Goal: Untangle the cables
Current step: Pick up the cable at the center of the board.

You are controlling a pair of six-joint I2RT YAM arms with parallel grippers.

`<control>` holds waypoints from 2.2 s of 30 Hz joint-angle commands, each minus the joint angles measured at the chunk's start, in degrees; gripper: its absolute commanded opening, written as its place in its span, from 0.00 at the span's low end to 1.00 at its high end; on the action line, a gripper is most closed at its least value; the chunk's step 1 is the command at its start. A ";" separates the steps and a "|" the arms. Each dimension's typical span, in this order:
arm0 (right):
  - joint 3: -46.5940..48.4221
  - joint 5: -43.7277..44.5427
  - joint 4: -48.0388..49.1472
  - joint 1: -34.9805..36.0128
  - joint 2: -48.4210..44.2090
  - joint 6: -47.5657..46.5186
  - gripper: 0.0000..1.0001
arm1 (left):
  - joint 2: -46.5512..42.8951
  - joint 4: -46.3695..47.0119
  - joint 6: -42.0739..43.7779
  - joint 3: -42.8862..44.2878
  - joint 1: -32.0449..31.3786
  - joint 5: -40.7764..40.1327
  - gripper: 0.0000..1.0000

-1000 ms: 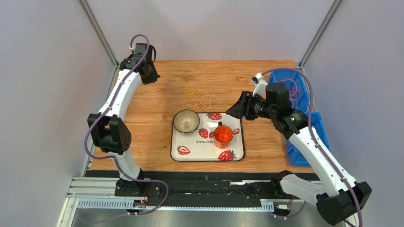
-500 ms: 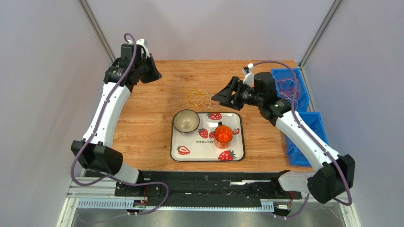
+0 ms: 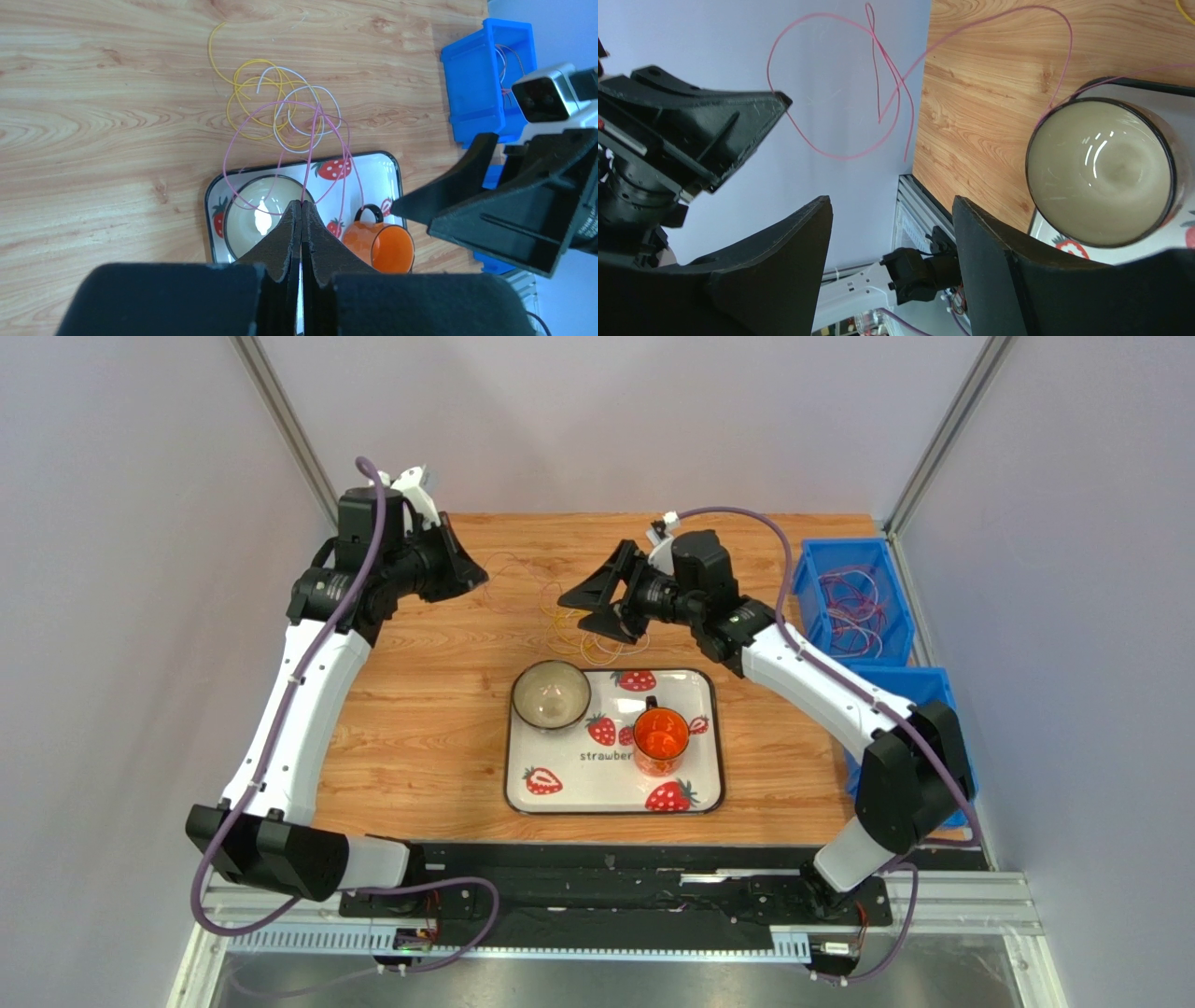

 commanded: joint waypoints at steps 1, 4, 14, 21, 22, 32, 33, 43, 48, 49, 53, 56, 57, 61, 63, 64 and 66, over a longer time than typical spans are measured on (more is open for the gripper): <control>5.07 -0.57 8.11 0.74 3.73 5.10 0.66 | -2.83 2.83 -0.90 -1.53 -0.14 2.50 0.00; 7.71 -0.84 7.77 1.44 6.37 5.19 0.65 | -3.36 3.45 -1.60 -2.15 -0.14 3.56 0.00; 12.99 0.22 2.14 2.15 11.74 3.52 0.61 | -4.42 4.24 -2.66 -3.21 -0.14 5.32 0.00; 14.75 -0.13 1.08 2.32 13.94 2.90 0.49 | -4.94 4.50 -3.36 -3.91 -0.05 6.72 0.00; 14.93 -0.13 1.08 2.23 14.11 2.90 0.49 | -5.12 4.50 -3.45 -4.00 -0.05 6.98 0.00; 15.54 0.39 1.70 2.58 14.29 2.99 0.00 | -5.38 5.38 -3.80 -6.19 0.04 7.87 0.00; 15.81 0.48 1.09 2.50 14.12 2.73 0.00 | -5.38 5.21 -3.54 -6.37 0.04 7.95 0.00; 28.10 1.44 -9.45 2.50 13.50 -5.53 0.00 | -6.87 0.29 1.38 -6.11 1.62 3.65 0.75; 33.73 3.03 -15.86 2.50 14.20 -10.10 0.00 | -8.81 -2.88 4.81 -8.20 1.97 -1.26 0.75; 35.04 3.81 -16.66 2.58 14.20 -11.94 0.00 | -9.86 -2.97 5.25 -9.09 1.97 -2.06 0.75; 38.21 6.19 -21.85 2.50 14.38 -17.13 0.00 | -12.23 -2.44 6.74 -13.66 2.06 -6.36 0.75; 40.93 7.51 -25.18 2.41 14.64 -20.90 0.00 | -14.34 -1.39 7.27 -17.43 2.06 -10.06 0.74; 41.64 7.77 -27.02 2.41 14.73 -21.70 0.00 | -14.96 -0.78 7.27 -19.53 2.06 -11.72 0.74; 45.42 10.23 -31.60 1.88 14.73 -26.62 0.00 | -17.42 1.60 7.97 -24.03 2.06 -14.28 0.74; 45.87 11.11 -33.45 1.27 14.20 -29.08 0.00 | -17.60 1.78 8.50 -25.43 2.06 -16.82 0.73; 45.95 12.25 -33.98 0.74 13.94 -29.88 0.00 | -17.77 1.95 8.68 -25.97 2.06 -17.35 0.73; 46.13 13.66 -35.82 -0.05 13.15 -32.42 0.00 | -17.86 1.96 8.94 -26.41 2.06 -18.50 0.72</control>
